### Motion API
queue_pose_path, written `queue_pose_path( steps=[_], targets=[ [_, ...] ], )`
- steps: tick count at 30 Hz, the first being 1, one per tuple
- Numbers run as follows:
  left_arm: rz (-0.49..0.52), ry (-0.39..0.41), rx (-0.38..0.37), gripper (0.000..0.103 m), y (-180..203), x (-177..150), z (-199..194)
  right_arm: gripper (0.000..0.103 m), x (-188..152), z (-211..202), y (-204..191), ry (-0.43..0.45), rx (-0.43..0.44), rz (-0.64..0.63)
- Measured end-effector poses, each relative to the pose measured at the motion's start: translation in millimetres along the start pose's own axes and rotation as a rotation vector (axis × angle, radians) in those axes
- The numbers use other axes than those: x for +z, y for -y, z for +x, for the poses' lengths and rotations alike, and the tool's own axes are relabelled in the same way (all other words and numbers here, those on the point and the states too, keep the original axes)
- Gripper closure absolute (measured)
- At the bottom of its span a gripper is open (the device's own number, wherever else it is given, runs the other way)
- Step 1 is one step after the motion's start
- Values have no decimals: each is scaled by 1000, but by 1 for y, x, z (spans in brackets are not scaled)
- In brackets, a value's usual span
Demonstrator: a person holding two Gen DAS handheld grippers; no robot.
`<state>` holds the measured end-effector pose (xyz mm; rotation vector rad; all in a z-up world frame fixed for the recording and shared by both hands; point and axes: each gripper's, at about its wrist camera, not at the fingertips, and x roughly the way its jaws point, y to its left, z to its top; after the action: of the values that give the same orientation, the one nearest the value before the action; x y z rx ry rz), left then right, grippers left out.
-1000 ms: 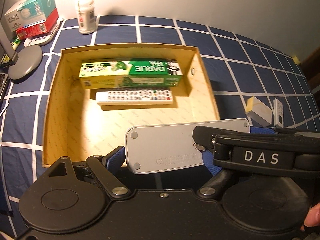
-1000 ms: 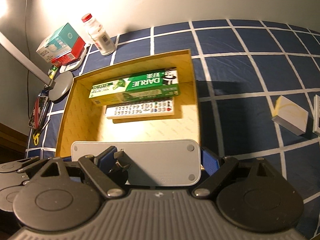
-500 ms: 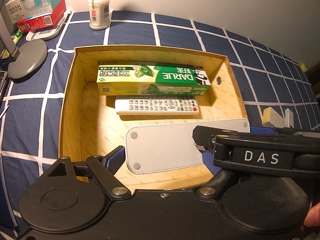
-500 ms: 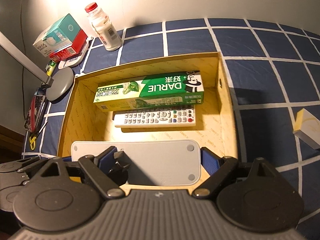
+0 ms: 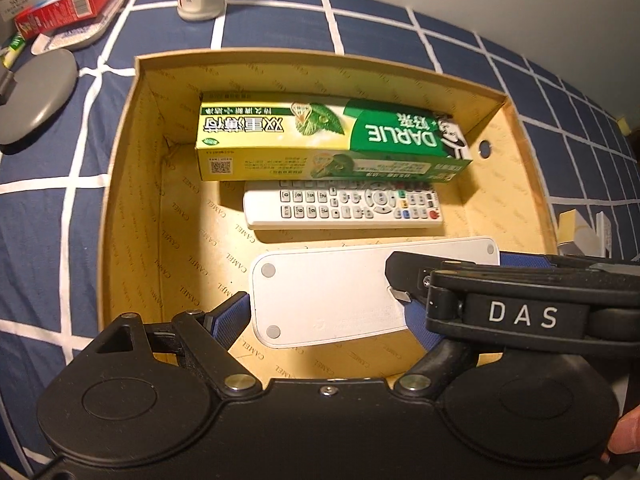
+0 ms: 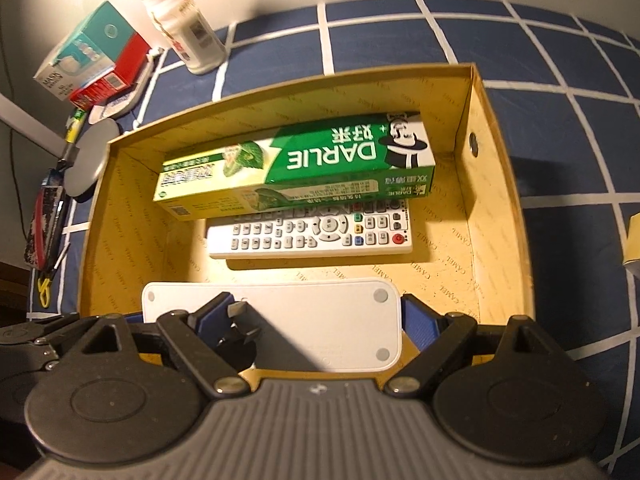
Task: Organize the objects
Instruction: 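Lower the white plate into the box beside the white TV remote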
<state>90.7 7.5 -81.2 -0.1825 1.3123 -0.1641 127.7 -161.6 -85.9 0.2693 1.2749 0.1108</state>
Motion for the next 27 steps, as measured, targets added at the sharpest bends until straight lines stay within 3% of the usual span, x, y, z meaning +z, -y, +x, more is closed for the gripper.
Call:
queue_pose_path(
  steps=[14, 27],
  targets=[
    [-10, -93, -8, 21, -13, 22, 49, 15, 19, 50, 17, -88, -11, 36],
    [-39, -136, -9, 20, -19, 34, 66, 15, 30, 68, 22, -136, -15, 34]
  ],
)
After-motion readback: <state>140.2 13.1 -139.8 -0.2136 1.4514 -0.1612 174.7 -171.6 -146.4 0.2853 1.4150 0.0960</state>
